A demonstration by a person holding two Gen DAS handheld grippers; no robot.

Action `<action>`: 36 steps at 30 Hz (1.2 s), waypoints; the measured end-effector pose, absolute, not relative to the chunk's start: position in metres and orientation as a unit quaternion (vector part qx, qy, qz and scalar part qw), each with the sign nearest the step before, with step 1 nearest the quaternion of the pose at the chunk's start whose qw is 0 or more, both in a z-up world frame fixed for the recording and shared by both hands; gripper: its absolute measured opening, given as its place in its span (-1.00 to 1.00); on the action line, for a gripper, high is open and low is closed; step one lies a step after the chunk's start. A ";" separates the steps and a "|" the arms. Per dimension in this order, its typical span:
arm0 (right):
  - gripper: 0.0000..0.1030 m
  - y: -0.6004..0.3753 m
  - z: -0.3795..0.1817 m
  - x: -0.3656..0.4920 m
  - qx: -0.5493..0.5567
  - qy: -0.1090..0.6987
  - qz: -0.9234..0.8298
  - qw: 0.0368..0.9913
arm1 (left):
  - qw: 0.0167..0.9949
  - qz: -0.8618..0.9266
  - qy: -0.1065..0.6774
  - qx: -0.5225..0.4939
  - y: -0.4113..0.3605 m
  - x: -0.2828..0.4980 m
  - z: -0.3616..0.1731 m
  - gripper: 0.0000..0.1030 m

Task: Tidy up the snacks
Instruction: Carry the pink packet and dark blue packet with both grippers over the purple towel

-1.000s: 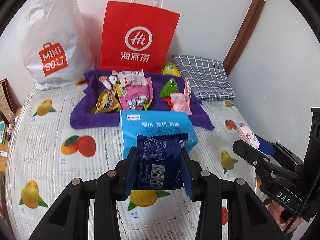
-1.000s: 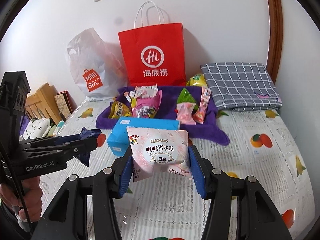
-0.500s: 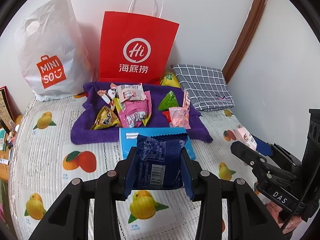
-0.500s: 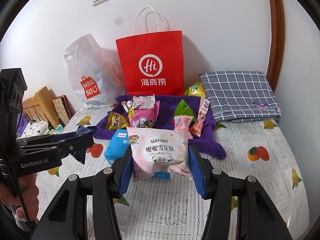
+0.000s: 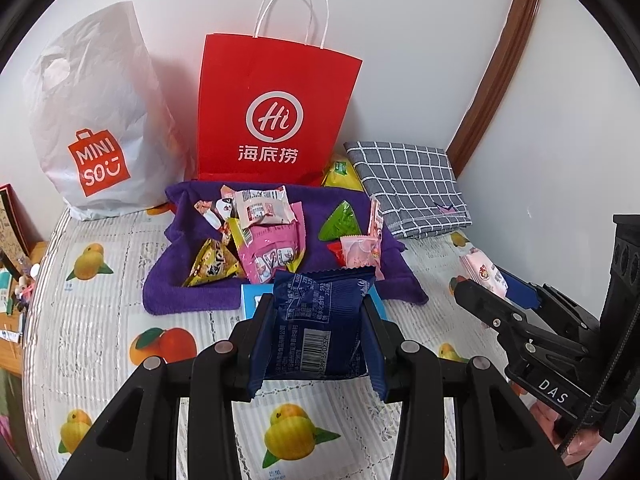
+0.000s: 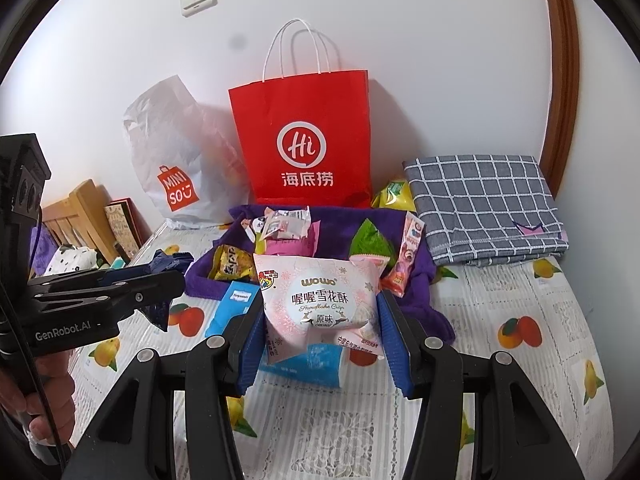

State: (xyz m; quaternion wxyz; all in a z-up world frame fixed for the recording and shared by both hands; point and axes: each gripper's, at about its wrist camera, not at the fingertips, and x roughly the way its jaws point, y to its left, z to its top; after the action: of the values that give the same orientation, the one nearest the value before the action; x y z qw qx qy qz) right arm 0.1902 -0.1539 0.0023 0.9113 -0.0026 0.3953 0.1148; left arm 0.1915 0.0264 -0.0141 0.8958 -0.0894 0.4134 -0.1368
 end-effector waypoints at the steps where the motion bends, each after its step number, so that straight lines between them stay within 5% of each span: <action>1: 0.01 -0.154 0.003 0.192 -0.003 0.394 0.114 0.912 | 0.896 -0.136 0.413 -0.090 0.027 0.193 -0.014 -0.25; 36: 0.01 -0.176 -0.016 0.264 0.006 0.401 0.100 0.911 | 0.895 -0.125 0.418 -0.091 0.029 0.252 -0.018 -0.25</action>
State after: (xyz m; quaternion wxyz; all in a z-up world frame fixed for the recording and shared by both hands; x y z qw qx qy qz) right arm 0.2638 -0.1761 -0.0156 0.9108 0.0056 0.4005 0.0996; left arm 0.2518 0.0293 -0.0180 0.8952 -0.0905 0.4181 -0.1253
